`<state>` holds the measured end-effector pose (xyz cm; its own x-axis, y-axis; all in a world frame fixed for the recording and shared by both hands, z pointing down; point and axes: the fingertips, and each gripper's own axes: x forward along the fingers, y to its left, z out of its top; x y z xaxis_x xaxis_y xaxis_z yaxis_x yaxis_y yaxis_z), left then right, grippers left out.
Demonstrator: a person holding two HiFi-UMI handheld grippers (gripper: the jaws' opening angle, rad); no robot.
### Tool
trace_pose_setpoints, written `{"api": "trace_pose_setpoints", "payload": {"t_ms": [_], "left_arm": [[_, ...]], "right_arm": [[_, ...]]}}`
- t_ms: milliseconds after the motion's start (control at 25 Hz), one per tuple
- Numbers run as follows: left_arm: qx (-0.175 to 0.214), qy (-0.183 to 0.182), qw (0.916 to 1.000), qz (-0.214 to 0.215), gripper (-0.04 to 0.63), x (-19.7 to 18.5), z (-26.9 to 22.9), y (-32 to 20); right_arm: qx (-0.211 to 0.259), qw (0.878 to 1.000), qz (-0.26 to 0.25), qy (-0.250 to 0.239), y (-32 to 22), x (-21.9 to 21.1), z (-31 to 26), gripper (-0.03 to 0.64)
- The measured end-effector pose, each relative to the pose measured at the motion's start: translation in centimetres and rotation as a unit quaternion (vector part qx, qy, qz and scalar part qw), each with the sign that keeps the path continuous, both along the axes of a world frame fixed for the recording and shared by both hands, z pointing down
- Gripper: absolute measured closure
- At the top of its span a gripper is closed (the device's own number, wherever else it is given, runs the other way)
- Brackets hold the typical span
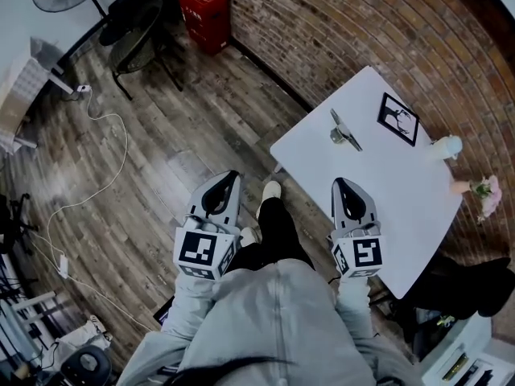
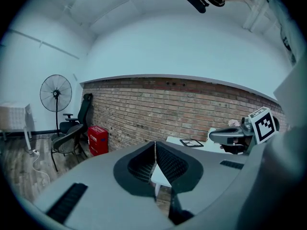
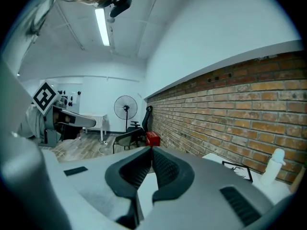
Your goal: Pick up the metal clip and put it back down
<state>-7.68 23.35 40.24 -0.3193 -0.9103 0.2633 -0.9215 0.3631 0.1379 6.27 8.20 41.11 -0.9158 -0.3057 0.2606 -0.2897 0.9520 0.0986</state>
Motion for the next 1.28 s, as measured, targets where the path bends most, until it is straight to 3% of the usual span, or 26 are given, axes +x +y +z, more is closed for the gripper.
{"api": "trace_pose_setpoints", "payload": {"t_ms": [280, 560, 840, 1280], "left_arm": [[-0.009, -0.001, 0.9996, 0.027, 0.561, -4.4, 0.8, -6.2], [-0.003, -0.013, 0.9934, 0.114, 0.561, -7.5, -1.1, -16.7], [0.009, -0.021, 0.9799, 0.198, 0.561, -6.2, -1.7, -24.4], [0.014, -0.023, 0.9527, 0.303, 0.561, -4.1, -2.7, -30.5]], "right_arm": [[-0.007, 1.0, 0.024, 0.0, -5.5, -3.9, 1.0, 0.592], [-0.006, 0.995, 0.099, -0.009, -12.9, -5.6, 0.0, 0.592], [0.008, 0.985, 0.174, -0.014, -17.6, -3.0, -0.6, 0.592], [0.012, 0.963, 0.27, -0.011, -18.8, 0.2, -1.8, 0.592]]}}
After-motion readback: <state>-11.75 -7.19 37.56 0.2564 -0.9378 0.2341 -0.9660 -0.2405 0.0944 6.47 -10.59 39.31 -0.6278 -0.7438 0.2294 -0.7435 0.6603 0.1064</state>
